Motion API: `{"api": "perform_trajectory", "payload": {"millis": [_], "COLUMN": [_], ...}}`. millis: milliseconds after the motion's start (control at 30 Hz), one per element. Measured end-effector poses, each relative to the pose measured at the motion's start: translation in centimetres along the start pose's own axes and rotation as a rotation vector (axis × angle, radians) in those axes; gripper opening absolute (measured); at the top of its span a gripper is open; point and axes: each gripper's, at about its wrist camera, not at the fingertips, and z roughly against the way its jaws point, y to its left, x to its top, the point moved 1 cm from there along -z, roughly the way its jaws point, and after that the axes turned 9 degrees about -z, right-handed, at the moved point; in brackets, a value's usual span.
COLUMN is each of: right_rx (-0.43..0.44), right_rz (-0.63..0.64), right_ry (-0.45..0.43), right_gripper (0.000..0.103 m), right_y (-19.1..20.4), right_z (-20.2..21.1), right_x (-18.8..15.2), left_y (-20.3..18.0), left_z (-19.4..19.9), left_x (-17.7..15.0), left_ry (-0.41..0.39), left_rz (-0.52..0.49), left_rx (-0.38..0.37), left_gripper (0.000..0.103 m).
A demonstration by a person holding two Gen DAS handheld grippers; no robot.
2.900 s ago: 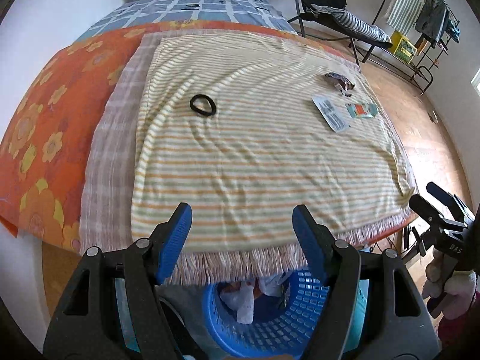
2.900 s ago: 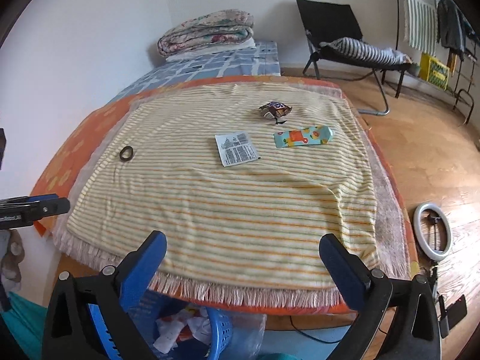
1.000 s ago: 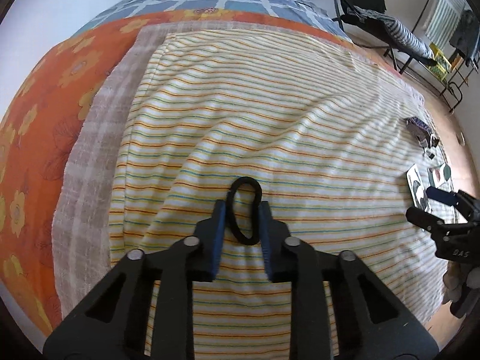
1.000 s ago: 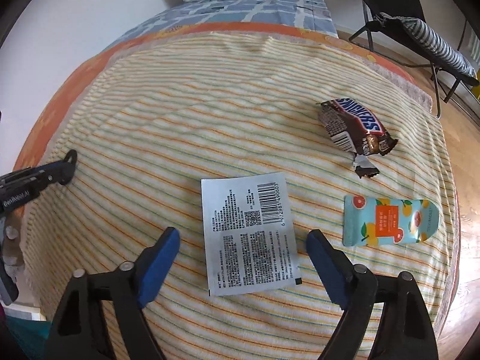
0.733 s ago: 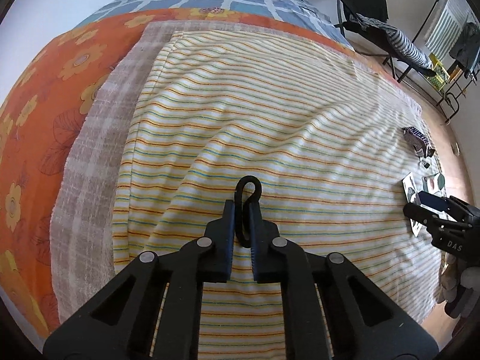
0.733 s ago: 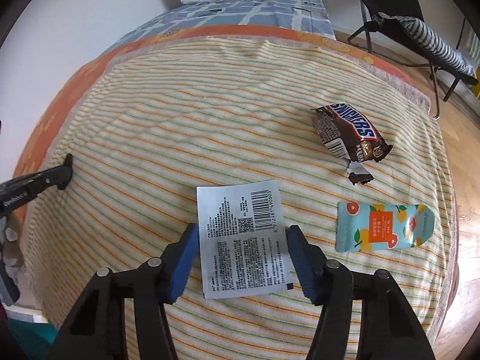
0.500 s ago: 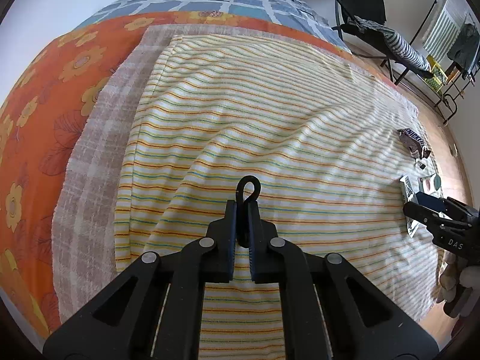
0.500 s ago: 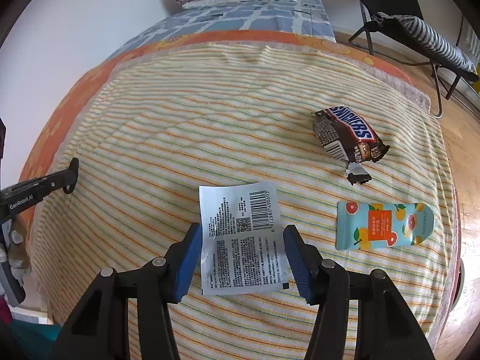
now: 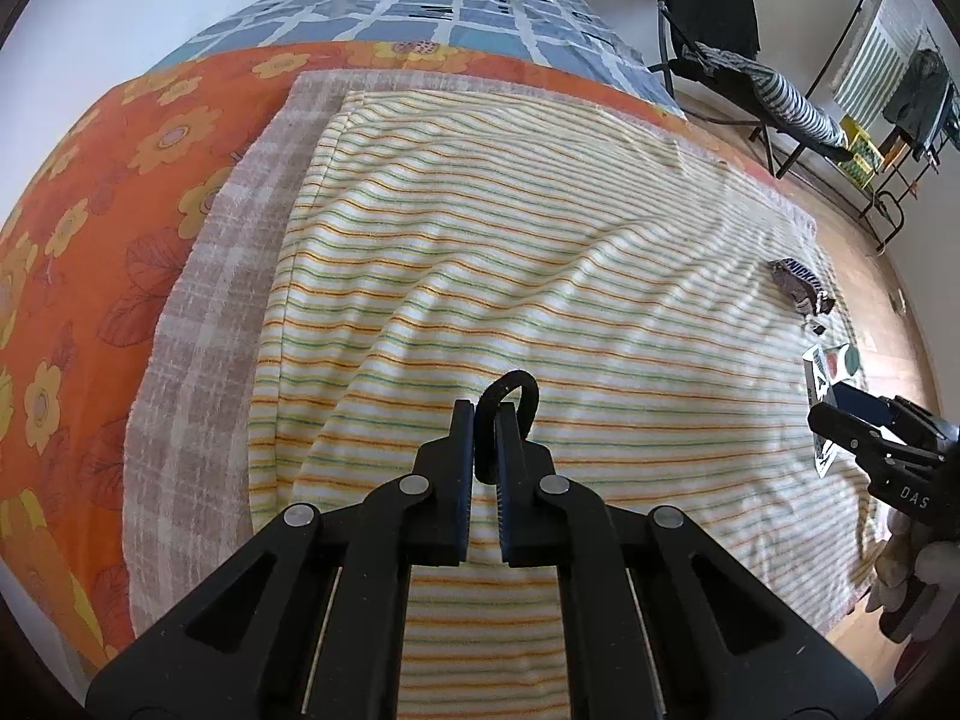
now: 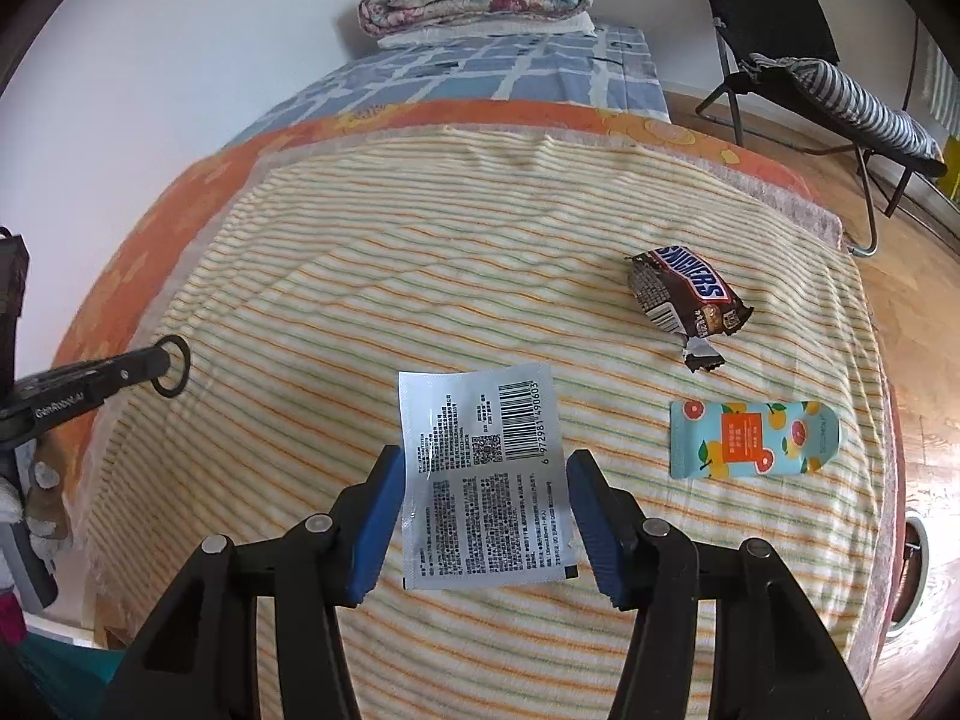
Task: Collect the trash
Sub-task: 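Carry the hair tie with the left tool while the right tool carries the label sheet to the basket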
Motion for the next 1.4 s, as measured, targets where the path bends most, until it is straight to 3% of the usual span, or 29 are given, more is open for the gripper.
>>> {"api": "perform_trajectory", "payload": {"millis": [633, 1133, 1400], "right_rx": [0.089, 0.107, 0.128], "right_rz": [0.021, 0.085, 0.074], "right_ry": [-0.075, -0.117, -0.095], "right_gripper": [0.057, 0.058, 0.058], "right_y": [3.0, 5.7, 6.0], "right_z": [7.8, 13.9, 14.8], "right_x": [-3.9, -10.4, -14.4], "left_y": [-4.0, -8.4, -9.4], "left_z": [8.6, 15.3, 16.3], "left_x": [-2.7, -10.0, -14.0], "left_ry": [-0.077, -0.092, -0.079], "left_rz": [-0.054, -0.126, -0.107], "left_rx": [-0.073, -0.1, -0.121], "left_gripper": [0.004, 0.004, 0.004]}}
